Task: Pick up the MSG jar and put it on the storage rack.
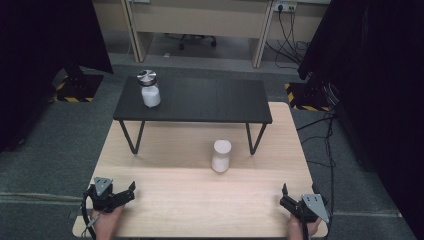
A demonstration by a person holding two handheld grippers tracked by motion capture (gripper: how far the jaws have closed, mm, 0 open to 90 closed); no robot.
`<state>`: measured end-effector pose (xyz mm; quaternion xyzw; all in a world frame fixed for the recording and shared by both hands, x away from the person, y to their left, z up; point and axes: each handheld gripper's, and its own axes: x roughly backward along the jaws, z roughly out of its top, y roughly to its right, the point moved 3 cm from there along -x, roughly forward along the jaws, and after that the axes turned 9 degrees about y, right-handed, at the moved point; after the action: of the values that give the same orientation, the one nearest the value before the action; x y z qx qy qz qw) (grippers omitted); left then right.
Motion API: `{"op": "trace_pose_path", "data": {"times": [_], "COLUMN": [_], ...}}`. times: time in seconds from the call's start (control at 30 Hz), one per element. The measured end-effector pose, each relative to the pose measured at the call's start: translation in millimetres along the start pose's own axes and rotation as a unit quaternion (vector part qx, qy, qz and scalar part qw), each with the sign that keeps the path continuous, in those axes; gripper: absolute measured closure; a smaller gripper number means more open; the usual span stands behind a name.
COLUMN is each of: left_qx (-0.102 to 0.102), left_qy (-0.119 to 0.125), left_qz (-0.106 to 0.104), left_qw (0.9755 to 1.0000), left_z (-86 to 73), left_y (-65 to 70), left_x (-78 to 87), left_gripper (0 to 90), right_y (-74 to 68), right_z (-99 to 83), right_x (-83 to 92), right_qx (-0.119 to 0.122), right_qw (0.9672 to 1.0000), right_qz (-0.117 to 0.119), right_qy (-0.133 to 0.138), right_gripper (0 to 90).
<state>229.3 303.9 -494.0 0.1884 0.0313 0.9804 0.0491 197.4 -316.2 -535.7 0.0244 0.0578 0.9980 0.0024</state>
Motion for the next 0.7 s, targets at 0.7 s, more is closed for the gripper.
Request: {"op": "trace_pose_path", "data": {"times": [0.7], "left_qx": [0.004], "left_qy": [0.003], "left_qz": [-0.006], "left_qw": [1.0000], "left_z": [-1.3], "left_y": [-1.8], "left_x": [0.3], "left_gripper": [0.0], "right_y": [3.3], "right_z": [6.2], "right_x": [-1.6], "right_qx": [-0.017], "right_qw": [0.9987], "right_qz": [0.048], "right_qy": [-0.007], "right_gripper": [0.2]}}
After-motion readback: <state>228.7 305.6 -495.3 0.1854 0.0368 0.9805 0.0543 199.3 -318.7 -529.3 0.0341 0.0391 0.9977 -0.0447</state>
